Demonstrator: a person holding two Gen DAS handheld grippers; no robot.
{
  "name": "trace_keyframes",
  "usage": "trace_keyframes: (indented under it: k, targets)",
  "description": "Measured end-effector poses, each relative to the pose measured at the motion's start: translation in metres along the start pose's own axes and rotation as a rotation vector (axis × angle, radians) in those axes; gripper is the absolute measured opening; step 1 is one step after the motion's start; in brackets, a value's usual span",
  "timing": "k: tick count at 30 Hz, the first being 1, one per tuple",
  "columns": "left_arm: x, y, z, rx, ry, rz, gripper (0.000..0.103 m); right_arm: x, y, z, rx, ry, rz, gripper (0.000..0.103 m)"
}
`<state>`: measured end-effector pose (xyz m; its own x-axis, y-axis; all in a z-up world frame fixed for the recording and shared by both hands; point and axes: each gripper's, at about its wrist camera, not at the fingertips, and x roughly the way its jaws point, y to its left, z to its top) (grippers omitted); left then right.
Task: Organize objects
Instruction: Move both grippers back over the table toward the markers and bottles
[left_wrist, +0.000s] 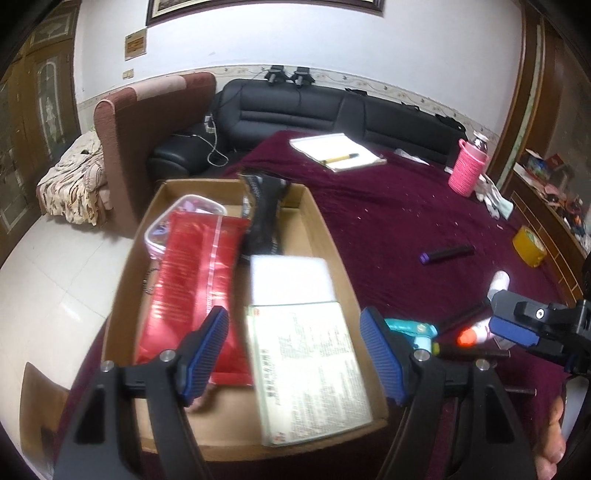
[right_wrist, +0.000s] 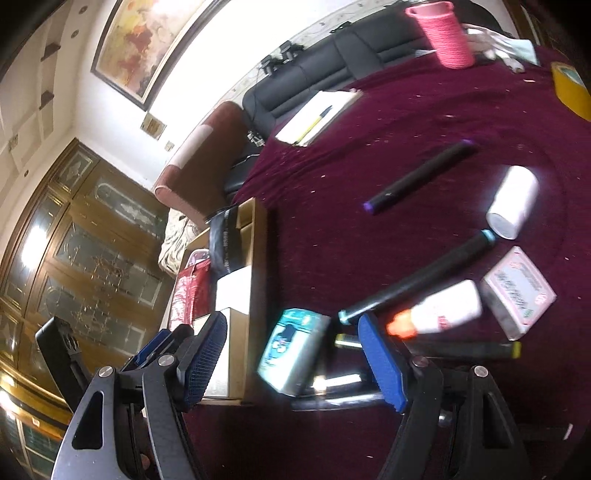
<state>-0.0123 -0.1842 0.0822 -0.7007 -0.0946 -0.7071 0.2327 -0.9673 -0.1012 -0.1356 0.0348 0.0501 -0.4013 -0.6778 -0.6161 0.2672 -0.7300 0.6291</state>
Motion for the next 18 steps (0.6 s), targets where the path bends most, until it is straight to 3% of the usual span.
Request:
trace_keyframes:
  k: [11,18]
  targets:
    - [0.008,-0.044,0.001,0.092,0.025,0.010,0.073,-0.036,-0.050,0.015,0.061,-0.060,-0.040,0.079]
    - [0.029,-0.092,0.015,0.216,0.050,-0.016,0.074,-0.083,-0.111,0.032,0.114,-0.247,-0.205,0.079]
